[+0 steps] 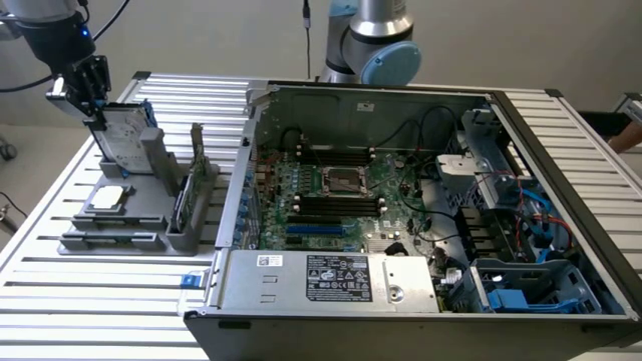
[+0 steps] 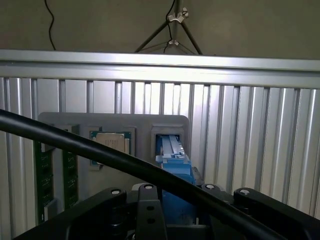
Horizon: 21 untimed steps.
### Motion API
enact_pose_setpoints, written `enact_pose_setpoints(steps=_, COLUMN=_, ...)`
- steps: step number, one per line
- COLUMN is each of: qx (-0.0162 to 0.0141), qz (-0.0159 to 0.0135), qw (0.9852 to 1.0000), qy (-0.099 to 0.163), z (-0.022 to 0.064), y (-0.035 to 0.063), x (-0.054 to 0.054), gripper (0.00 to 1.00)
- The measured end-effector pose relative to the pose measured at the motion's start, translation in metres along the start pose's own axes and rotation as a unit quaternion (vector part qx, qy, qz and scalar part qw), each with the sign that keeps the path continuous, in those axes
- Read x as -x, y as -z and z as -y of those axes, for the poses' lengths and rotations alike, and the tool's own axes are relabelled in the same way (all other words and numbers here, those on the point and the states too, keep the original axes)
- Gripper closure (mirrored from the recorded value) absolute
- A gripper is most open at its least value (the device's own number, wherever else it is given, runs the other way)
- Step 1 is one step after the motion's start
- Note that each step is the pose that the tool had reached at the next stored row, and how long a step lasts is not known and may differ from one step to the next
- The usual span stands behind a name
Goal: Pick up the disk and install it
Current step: 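Pick up the disk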
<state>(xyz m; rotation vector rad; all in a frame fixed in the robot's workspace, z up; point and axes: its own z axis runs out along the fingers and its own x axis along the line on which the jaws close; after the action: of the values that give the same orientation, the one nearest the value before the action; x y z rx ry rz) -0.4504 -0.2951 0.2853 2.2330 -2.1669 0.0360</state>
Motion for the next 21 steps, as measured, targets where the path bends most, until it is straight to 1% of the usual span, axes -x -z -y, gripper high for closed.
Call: enact_pose_setpoints(steps=21, qx=0.0000, qz=-0.0003, qw=1.0000, qy=0.000, z=0.0000, y=0.0000, x=0.0000, gripper=0.67)
